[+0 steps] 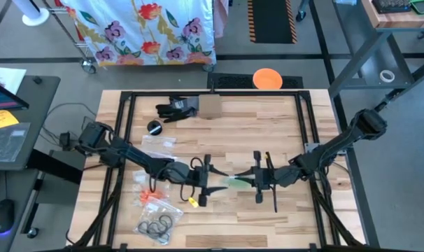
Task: Sort rubber bands
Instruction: Close the transparent zip bag
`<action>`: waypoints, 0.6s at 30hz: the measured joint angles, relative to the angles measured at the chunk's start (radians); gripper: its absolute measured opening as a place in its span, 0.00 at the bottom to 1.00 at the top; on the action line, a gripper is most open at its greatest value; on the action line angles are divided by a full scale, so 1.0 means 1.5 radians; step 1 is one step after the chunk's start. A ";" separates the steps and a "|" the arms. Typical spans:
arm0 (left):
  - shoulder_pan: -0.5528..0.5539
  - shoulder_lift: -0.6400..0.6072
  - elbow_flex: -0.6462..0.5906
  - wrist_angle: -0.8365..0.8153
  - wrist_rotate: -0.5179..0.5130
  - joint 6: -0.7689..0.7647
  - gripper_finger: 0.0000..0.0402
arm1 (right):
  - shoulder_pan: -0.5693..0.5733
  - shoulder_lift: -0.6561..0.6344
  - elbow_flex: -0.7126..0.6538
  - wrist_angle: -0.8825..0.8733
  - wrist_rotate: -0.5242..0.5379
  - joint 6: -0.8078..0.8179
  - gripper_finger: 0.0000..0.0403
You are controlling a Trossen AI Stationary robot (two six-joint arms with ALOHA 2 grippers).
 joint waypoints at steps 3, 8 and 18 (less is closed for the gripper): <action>0.007 0.005 0.013 -0.008 -0.005 0.000 0.50 | 0.000 0.000 0.000 -0.003 0.000 0.000 0.03; 0.012 0.004 0.024 -0.029 0.000 -0.010 0.50 | 0.000 0.000 0.000 0.003 0.000 0.000 0.03; 0.021 0.005 0.025 -0.030 -0.004 -0.025 0.36 | -0.013 0.000 0.000 0.000 0.000 0.002 0.03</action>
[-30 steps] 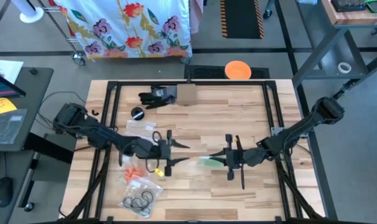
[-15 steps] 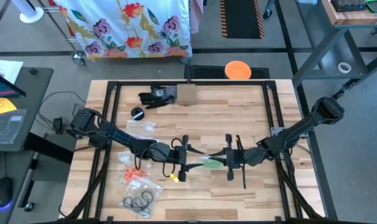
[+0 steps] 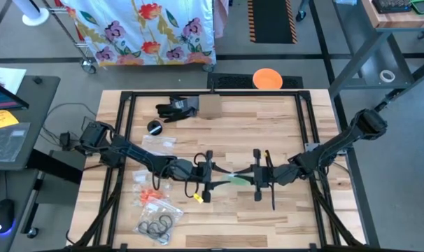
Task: Sort rubber bands
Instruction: Close the transparent zip bag
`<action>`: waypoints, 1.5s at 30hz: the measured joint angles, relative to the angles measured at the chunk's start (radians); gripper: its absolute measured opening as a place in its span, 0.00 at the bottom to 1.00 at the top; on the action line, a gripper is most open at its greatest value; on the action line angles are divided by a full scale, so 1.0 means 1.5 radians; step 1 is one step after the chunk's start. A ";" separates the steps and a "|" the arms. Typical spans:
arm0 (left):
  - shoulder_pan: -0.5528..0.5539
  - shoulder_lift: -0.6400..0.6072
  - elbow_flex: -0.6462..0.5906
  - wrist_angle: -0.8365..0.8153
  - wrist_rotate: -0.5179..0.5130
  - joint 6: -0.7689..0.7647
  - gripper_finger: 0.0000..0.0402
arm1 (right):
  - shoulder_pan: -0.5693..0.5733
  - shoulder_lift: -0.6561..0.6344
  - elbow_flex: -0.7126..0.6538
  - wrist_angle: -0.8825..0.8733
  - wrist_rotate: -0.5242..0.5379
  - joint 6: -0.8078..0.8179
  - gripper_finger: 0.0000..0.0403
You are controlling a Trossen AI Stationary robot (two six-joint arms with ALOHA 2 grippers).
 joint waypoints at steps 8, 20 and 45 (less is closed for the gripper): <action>0.001 0.000 0.000 0.003 -0.021 -0.005 0.02 | -0.004 0.000 0.000 -0.006 -0.002 -0.002 0.03; -0.001 0.000 0.000 -0.002 -0.035 0.000 0.00 | -0.004 -0.001 0.000 -0.022 -0.002 -0.002 0.03; -0.057 -0.101 -0.001 -0.180 -0.092 0.007 0.00 | 0.002 -0.002 0.058 -0.136 0.025 -0.002 0.03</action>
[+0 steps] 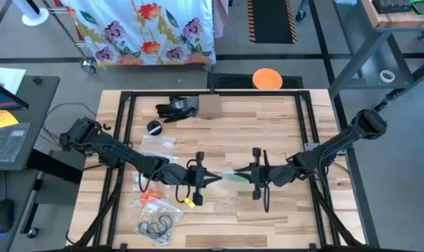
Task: Sort rubber bands
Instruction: Close the transparent zip bag
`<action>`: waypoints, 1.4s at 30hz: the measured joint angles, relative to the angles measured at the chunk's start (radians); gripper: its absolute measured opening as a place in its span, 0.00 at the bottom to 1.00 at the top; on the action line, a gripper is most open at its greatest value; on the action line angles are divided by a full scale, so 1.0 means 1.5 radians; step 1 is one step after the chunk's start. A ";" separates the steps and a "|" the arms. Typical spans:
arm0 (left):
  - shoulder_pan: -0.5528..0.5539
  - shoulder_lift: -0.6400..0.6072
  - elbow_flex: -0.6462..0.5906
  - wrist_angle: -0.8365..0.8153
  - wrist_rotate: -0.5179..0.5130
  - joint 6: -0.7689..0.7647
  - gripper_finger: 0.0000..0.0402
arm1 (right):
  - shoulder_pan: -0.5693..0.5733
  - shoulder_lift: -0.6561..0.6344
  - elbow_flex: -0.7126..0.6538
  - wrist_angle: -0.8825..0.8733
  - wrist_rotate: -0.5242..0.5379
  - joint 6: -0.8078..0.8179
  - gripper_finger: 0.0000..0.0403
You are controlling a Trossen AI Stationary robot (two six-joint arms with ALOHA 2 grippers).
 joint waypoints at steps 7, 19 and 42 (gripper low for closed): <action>0.000 0.000 0.000 0.002 -0.069 0.044 0.00 | 0.000 0.001 0.022 -0.034 -0.022 0.007 0.03; 0.001 0.003 0.000 0.000 -0.015 0.035 0.38 | 0.000 0.001 0.036 -0.079 -0.041 0.037 0.03; 0.020 0.092 0.056 0.074 -0.038 0.036 0.53 | -0.005 0.001 0.055 -0.080 -0.043 0.035 0.03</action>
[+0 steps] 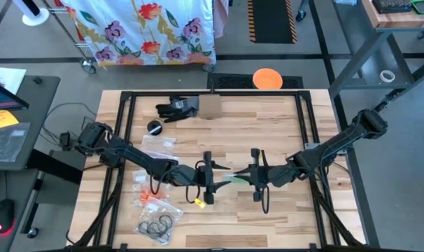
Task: Sort rubber bands
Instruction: Close the transparent zip bag
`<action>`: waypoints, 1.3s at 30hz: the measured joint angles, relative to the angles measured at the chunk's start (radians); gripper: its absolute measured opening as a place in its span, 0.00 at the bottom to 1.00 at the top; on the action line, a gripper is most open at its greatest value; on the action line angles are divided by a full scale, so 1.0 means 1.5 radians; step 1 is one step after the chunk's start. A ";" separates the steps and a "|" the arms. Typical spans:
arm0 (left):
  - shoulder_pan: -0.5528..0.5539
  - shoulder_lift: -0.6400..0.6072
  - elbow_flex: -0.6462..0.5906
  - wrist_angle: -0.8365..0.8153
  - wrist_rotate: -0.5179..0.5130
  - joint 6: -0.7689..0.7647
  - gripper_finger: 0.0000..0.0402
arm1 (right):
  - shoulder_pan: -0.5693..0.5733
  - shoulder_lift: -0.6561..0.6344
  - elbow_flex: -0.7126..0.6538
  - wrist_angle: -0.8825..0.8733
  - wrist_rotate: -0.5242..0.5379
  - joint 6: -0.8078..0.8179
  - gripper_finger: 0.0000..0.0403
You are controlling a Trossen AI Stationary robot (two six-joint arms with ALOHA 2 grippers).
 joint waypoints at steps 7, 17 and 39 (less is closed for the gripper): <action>0.001 0.000 0.002 -0.024 -0.010 -0.018 0.20 | -0.002 0.000 0.000 -0.001 0.000 0.001 0.03; 0.005 0.000 0.002 -0.020 -0.036 -0.018 0.00 | -0.007 0.000 0.000 -0.002 0.000 -0.002 0.12; 0.017 0.000 0.002 -0.032 -0.040 -0.032 0.00 | -0.073 0.062 0.215 -0.377 -0.161 0.120 0.43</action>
